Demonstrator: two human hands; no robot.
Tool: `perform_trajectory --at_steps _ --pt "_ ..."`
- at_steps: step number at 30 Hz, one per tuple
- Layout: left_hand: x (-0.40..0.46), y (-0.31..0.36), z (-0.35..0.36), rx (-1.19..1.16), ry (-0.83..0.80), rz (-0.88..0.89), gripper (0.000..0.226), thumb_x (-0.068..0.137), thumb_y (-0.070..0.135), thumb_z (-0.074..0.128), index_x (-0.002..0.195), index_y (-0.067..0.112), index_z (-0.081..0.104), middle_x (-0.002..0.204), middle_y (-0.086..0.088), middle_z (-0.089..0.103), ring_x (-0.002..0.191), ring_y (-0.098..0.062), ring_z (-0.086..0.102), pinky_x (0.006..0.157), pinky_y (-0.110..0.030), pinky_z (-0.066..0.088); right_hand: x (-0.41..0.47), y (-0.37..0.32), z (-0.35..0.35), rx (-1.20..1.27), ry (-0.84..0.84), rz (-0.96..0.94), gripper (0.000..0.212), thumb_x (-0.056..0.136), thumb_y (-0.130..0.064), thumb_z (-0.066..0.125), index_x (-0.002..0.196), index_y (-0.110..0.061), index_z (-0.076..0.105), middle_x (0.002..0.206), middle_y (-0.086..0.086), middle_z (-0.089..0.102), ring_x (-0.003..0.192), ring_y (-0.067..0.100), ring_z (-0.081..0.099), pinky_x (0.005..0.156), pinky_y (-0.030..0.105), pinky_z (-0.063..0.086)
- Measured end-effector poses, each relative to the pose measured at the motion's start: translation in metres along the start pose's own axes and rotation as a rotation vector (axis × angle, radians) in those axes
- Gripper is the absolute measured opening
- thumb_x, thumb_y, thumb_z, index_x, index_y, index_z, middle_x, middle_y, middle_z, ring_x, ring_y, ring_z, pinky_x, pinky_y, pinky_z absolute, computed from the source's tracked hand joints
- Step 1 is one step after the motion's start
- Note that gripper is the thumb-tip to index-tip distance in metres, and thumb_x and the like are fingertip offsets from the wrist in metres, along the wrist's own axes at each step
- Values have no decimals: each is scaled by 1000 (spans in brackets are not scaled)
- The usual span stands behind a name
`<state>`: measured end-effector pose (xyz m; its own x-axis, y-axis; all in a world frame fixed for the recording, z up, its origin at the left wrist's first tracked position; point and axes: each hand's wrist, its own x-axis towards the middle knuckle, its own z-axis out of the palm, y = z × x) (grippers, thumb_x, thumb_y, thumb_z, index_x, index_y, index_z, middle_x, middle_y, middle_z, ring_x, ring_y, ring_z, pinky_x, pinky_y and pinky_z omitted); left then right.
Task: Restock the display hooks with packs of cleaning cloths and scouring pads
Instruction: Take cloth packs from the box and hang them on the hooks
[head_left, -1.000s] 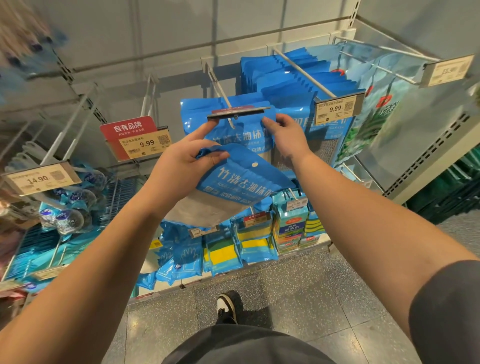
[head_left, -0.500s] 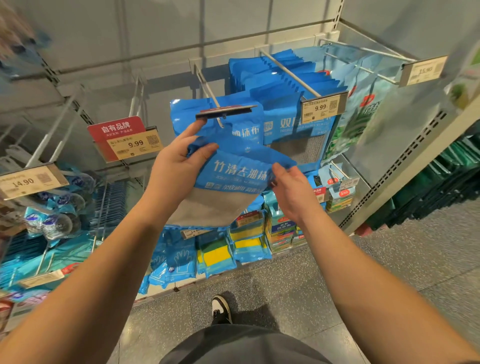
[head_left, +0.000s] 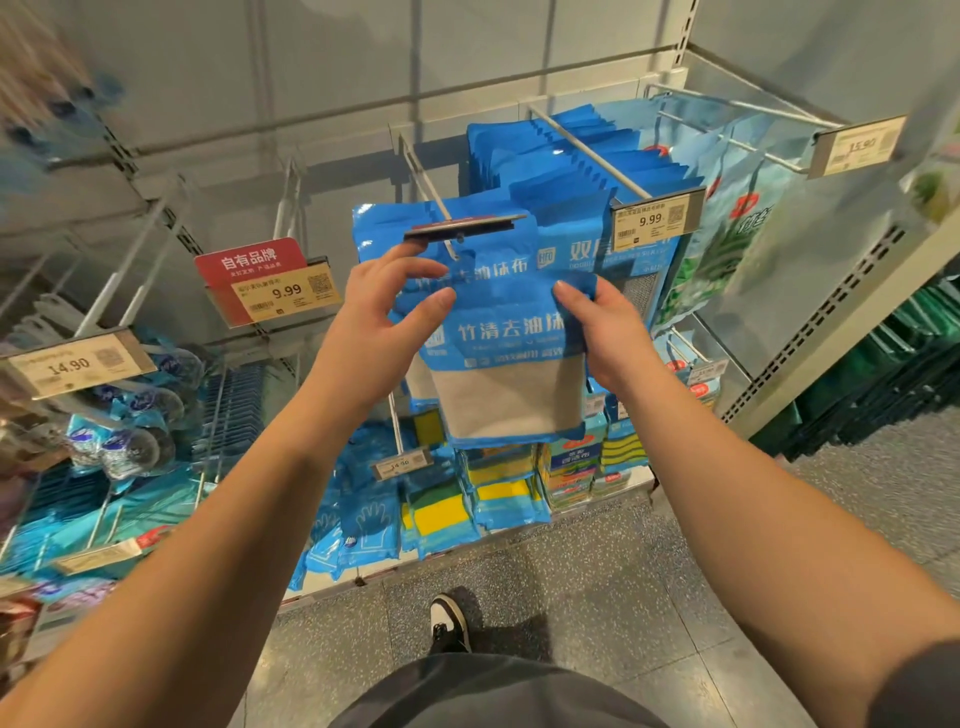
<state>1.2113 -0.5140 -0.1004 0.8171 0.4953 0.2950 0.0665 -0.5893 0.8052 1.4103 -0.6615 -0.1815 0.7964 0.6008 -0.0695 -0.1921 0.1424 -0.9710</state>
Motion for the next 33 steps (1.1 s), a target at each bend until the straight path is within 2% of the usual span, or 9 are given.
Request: perform_trajectory --at_steps 8,12,16,19,23,25,28,31,33 --pt "1 0 0 24 20 5 22 100 28 61 122 30 62 128 36 42 137 -6 38 112 -33 38 29 -10 35 -34 -30 3 20 98 -22 60 116 -15 66 110 5 75 102 24 71 97 52 53" --pt "0 -1 1 44 33 10 20 100 25 61 119 29 62 132 30 45 137 -1 36 100 -2 28 39 -8 40 -40 -38 16 24 97 -27 62 117 -16 66 110 3 75 103 24 71 97 51 53" --pt "-5 -9 4 46 28 26 19 99 22 63 117 26 62 131 38 38 132 9 33 93 7 20 47 -1 42 -100 6 -2 29 92 -35 65 116 -20 69 109 -1 75 103 20 71 97 51 53" --pt "-13 -31 13 103 16 66 18 96 30 63 113 24 63 133 37 42 125 11 36 106 -7 22 52 5 45 -131 34 -35 31 91 -39 67 116 -21 68 109 -4 75 103 16 71 95 47 55" --pt "-22 -83 29 219 9 -137 18 97 26 64 115 29 60 139 13 51 135 -14 42 120 -44 25 48 20 41 -296 155 -111 31 92 -43 65 114 -22 57 111 -5 65 103 12 63 89 28 50" --pt "-22 -101 31 193 54 -335 36 98 28 63 132 22 54 138 6 50 135 -18 43 115 -50 35 40 39 34 -290 242 -137 37 92 -37 68 120 -21 50 111 -2 57 99 11 57 88 20 47" --pt "-13 -117 29 114 102 -519 61 97 40 63 148 18 39 147 -2 44 135 -22 45 110 -51 42 28 74 25 -351 279 -60 46 90 -39 71 123 -17 49 111 6 54 97 15 56 90 28 48" --pt "1 -123 33 147 76 -553 50 96 51 60 133 19 52 126 -3 60 104 -22 62 86 -44 54 24 93 28 -462 260 80 51 90 -52 65 123 -16 52 116 2 57 103 16 58 90 33 48" --pt "10 -123 36 180 84 -557 34 97 53 57 107 20 58 96 2 65 74 -15 59 61 -33 44 30 91 33 -507 266 127 45 91 -56 60 115 -18 53 114 -1 59 102 16 57 88 33 47"
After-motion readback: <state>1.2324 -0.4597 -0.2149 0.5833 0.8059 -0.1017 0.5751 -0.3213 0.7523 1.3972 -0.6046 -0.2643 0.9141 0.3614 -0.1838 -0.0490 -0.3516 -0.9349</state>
